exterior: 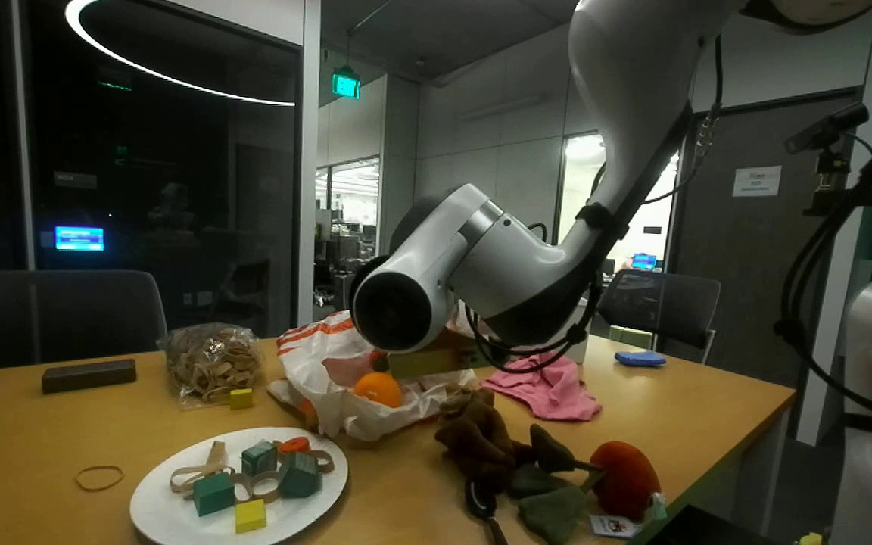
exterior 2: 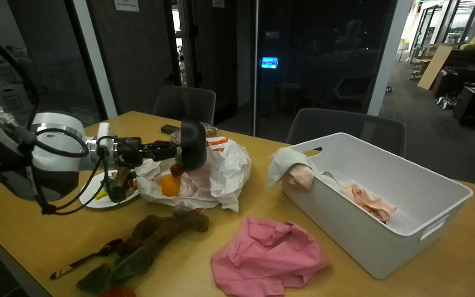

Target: Take the fruits out of the black bowl

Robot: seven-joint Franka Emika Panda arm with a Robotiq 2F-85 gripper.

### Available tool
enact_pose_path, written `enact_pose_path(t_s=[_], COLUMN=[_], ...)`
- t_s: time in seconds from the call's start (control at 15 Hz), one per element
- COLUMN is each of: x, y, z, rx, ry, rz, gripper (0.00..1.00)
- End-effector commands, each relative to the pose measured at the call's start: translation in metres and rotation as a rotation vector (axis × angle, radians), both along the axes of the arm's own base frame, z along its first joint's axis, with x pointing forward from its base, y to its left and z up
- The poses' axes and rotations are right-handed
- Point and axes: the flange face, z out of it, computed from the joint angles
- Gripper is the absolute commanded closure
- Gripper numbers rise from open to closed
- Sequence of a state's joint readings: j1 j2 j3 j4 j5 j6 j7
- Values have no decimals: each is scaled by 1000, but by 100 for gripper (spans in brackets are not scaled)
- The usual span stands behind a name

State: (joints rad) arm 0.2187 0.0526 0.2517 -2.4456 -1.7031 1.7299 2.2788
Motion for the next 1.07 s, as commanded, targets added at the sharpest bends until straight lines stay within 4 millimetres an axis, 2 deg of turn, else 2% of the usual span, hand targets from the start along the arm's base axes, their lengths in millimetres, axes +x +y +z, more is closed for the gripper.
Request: enact_pose_path(t_s=[0.0,0.33,0.53,0.67,0.8,1.0], x=[-1,-9,-11,-12,-15,-24], y=[-1,-13,-16,-15,-13,-7], z=[9,-17,-21,-13,2,27], rx=[-118,-265,-216,-163,-89,64], ry=[-115,-122,-60,-27,0,129], rz=[27,45,7,-6,-19,13], gripper=[93,93,94,93,93,94])
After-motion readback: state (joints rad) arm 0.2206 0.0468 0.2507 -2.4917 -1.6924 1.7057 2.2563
